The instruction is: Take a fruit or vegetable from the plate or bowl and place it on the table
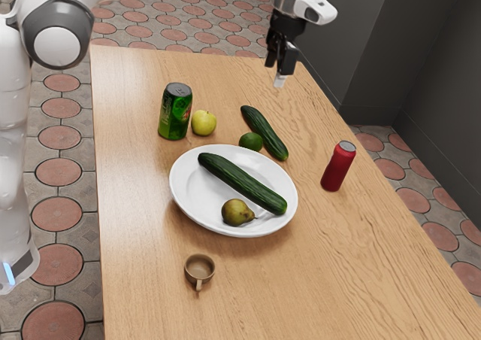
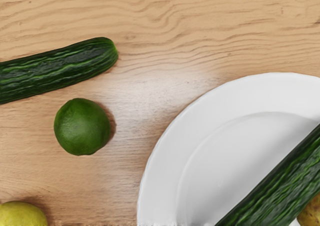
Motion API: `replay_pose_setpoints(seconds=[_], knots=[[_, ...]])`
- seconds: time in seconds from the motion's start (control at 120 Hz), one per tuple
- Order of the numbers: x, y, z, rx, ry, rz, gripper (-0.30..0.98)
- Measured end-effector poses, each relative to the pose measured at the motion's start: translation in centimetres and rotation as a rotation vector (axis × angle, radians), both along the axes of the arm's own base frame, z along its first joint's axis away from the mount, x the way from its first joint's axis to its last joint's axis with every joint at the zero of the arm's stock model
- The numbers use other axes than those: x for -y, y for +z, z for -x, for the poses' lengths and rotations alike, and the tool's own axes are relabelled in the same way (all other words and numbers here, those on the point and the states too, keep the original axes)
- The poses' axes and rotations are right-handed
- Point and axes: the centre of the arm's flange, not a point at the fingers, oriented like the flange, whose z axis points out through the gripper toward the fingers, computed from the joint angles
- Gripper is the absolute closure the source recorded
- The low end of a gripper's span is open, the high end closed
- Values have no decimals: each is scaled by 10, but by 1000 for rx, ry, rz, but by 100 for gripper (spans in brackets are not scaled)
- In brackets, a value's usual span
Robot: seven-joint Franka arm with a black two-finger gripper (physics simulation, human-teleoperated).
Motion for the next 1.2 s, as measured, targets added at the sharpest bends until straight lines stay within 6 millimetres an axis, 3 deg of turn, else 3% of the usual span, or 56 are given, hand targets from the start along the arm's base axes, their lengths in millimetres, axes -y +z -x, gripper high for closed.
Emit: replay_pose_setpoints(seconds=[0.358, 0.383, 0.408, 0.442, 0.508, 0.575, 0.675, 0.8, 0.892, 1.042, 1.2], knots=[[-2, -3, -6, -11, 34, -5, 0], [-2, 16, -1, 20, 36, -8, 0], [0, 53, 10, 90, 39, -17, 0], [1, 83, 22, 142, 42, -24, 0], [8, 114, 42, 183, 42, -28, 0], [20, 124, 52, 186, 29, -27, 0], [44, 118, 51, 157, -18, -35, 0], [101, 92, 42, 98, -202, -53, 0], [110, 80, 40, 59, -297, -67, 0], [148, 73, 56, 29, -476, -73, 0], [156, 53, 69, 12, -559, -45, 0]])
